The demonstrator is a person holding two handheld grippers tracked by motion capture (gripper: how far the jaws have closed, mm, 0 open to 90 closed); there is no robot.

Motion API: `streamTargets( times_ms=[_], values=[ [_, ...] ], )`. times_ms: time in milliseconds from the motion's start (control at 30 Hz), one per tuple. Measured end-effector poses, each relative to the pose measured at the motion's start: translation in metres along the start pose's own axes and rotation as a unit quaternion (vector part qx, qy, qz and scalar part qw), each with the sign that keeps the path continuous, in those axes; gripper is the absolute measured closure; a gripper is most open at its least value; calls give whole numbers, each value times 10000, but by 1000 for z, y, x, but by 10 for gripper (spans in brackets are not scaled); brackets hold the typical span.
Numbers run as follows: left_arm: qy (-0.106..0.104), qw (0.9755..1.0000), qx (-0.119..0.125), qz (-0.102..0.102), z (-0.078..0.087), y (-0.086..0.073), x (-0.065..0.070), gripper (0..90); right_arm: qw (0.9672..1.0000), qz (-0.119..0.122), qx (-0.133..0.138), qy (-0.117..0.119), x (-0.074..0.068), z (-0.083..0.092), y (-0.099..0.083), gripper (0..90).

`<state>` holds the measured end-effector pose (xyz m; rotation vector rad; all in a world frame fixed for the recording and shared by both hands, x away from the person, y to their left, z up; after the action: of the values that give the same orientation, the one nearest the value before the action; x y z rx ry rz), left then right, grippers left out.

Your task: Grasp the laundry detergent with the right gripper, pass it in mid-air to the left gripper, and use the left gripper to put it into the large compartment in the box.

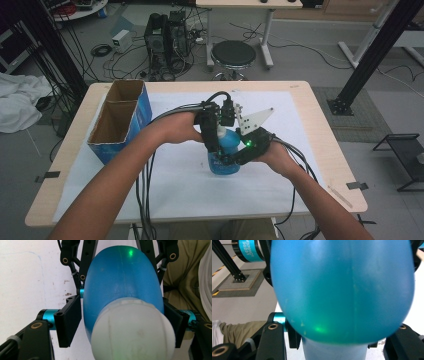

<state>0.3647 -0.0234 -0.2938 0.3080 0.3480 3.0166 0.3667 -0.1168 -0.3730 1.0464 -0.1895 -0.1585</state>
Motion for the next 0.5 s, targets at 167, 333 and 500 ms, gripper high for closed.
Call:
streamTargets(
  times_ms=[167,333,500],
  values=[
    [-17,10000,13,-28,-1,1,1,285,10000,-3,5,13,0,0,0,436],
    [-21,10000,-13,-74,-1,1,1,319,10000,-11,22,27,-1,0,0,436],
    [-63,9999,-47,-131,-2,2,2,358,10000,6,18,37,-1,0,0,436]
  ],
)
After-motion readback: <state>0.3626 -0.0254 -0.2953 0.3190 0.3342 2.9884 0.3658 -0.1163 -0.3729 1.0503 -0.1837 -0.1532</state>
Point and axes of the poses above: each handheld gripper's, and its own axes: z roughly backward along the jaws, y roughly out of its top, x roughly to its right, the point moved 5 cm from there along -z, roughly forward along the jaws, and after that the axes turned 14 degrees about -y, right-handed, at the moved point
